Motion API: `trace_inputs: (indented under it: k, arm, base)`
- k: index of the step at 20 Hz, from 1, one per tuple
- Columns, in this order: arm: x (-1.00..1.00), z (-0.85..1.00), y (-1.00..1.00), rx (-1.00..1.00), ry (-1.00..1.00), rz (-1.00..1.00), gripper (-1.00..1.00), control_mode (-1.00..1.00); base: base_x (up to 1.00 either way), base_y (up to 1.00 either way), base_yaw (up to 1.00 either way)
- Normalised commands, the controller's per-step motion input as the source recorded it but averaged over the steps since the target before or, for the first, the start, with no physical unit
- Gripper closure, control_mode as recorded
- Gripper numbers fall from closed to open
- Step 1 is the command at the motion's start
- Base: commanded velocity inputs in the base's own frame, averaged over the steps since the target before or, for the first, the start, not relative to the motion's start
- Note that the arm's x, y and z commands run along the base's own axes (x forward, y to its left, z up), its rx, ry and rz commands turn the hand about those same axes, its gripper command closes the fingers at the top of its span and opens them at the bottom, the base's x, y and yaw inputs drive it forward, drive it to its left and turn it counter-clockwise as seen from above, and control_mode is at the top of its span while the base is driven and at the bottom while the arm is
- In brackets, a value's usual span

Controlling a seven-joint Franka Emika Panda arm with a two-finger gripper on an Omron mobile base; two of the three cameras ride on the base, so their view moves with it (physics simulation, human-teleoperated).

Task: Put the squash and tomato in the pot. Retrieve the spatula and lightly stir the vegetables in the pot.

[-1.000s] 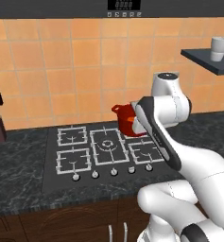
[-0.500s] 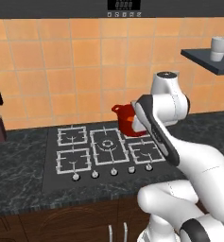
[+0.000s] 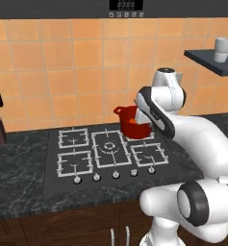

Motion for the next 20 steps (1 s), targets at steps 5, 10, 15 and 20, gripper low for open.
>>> trace_inputs:
  k: [5,10,15,20]
  arm:
    - [1.00,0.00,-0.08,-0.04,0.13,-0.06,1.00,-1.00]
    - [0.87,-0.10,0.00,-0.07,0.01,-0.04,1.00,-1.00]
    - [0.10,0.00,0.00,0.00,0.00,-0.01,1.00,-1.00]
    - [0.67,-0.33,-0.26,-0.13,0.00,0.00,1.00,-1.00]
  base:
    - [0.00,0.00,0.00]
    - [0.00,0.00,0.00]
    - [0.00,0.00,0.00]
    - [0.00,0.00,0.00]
